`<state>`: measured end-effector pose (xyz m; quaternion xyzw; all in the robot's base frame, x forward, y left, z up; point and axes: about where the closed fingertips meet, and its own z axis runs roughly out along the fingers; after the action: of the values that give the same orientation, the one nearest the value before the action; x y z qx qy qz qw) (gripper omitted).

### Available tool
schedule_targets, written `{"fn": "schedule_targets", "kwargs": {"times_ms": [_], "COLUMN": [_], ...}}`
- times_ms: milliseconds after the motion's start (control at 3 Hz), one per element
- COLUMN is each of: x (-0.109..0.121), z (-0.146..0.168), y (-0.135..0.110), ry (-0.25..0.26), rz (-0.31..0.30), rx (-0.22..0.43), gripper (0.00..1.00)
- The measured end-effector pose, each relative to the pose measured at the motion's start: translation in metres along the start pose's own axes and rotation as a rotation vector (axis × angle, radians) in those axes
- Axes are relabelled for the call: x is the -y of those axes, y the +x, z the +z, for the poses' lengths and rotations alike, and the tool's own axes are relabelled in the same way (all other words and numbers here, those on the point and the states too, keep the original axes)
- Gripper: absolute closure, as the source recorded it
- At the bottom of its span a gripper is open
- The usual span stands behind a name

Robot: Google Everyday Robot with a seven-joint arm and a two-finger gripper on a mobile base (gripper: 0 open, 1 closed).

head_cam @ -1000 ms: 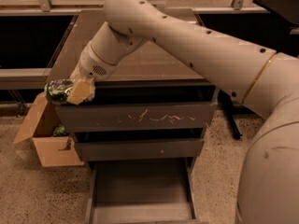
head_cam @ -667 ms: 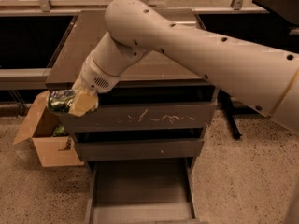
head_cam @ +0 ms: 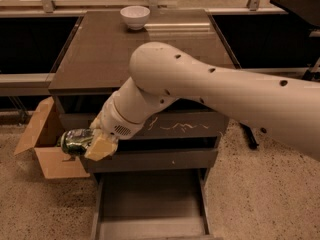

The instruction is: Place green can into bottom drawer

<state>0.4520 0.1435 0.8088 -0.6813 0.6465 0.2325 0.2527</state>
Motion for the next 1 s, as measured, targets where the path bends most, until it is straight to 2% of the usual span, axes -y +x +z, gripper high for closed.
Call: {"fn": "schedule_targets", "kwargs": {"times_ms": [333, 667, 1000], "x": [0.000, -0.001, -0.012], "z": [0.000, 0.007, 0.023], "y": [0.000, 0.014, 0.080], "ry": [0.000, -0.031, -0.094], "rz": [0.000, -0.005, 0.019], "rx": [0.000, -0.015, -0.060], "gripper": [1.00, 1.00, 1.00]}}
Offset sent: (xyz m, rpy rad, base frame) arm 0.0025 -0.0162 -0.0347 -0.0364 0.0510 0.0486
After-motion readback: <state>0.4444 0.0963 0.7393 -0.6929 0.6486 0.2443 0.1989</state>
